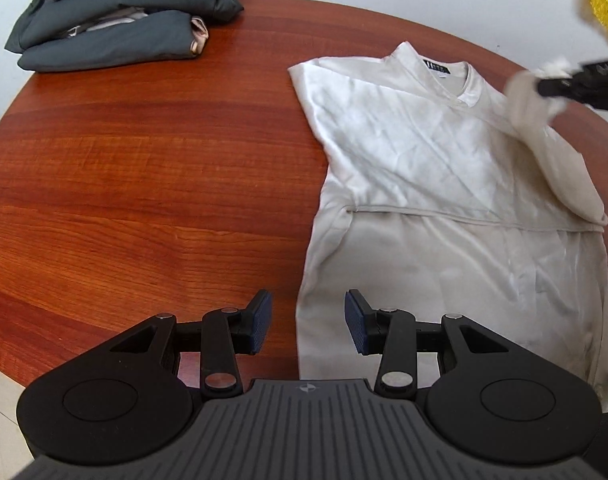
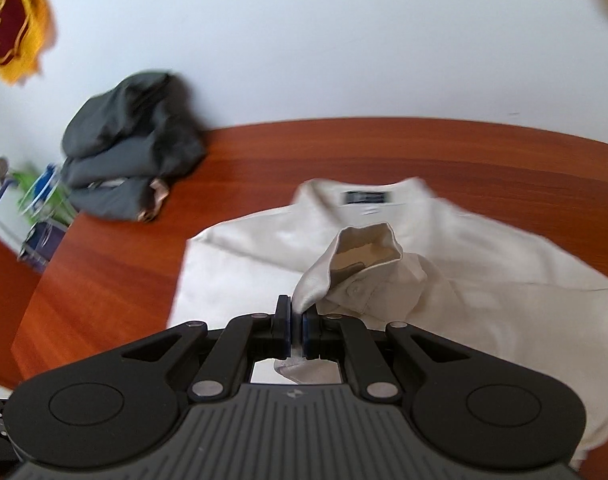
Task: Fold clothes
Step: 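Lay the held sleeve across the shirt body with the right gripper and release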
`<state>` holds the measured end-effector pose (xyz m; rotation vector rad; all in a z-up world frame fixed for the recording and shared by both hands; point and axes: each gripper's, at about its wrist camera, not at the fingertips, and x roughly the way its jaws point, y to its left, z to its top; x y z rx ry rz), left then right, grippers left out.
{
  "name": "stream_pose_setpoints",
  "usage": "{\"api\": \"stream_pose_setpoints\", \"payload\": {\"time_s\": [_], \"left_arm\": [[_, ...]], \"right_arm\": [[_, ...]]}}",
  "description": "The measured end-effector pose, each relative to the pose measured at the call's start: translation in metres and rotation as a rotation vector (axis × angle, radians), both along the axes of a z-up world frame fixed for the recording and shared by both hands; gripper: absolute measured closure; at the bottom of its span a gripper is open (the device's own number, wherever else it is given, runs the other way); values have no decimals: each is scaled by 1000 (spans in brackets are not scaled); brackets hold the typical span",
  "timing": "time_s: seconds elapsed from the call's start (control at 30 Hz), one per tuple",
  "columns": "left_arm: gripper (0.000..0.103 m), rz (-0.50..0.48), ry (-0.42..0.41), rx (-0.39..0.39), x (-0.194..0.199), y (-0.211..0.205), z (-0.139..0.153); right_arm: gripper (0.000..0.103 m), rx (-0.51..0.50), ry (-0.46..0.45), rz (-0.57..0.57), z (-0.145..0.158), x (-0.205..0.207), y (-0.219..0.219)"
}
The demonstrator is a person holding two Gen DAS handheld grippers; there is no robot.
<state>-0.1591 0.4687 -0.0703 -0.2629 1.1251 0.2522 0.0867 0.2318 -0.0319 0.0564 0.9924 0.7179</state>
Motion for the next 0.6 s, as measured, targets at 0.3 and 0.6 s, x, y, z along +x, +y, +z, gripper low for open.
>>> {"api": "stream_pose_setpoints", "payload": {"time_s": [0.3, 0.6], "left_arm": [[59, -18, 19, 3, -3, 4, -6], [59, -23, 26, 3, -1, 3, -8]], "right_arm": [[97, -14, 29, 103, -18, -17, 68], [96, -31, 34, 180, -21, -26, 104]]}}
